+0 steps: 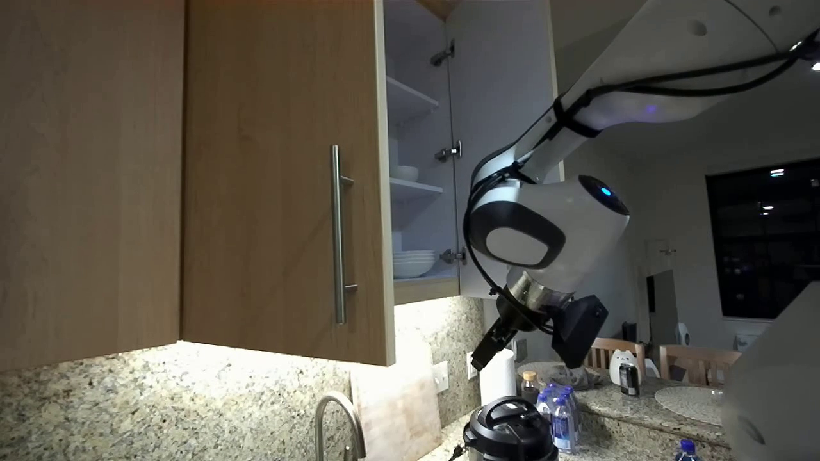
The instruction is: Open the top left cabinet door
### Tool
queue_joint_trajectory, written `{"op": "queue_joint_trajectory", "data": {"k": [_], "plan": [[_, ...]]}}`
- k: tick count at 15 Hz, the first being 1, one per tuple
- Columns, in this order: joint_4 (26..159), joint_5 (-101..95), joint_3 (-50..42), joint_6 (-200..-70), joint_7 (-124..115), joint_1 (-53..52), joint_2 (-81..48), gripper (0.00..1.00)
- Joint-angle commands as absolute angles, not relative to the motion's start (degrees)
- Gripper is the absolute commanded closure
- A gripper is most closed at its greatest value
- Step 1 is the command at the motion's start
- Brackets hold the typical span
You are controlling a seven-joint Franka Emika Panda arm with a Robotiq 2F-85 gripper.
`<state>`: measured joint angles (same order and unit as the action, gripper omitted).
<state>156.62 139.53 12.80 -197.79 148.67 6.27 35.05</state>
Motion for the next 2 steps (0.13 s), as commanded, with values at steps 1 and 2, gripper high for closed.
{"op": "queue_joint_trajectory", "data": {"k": [1,2], "plan": [[156.6,139.5,12.8,-197.8,148.7,6.3,35.0,0.0],[156.6,139.5,12.8,-197.8,148.7,6.3,35.0,0.0]]}}
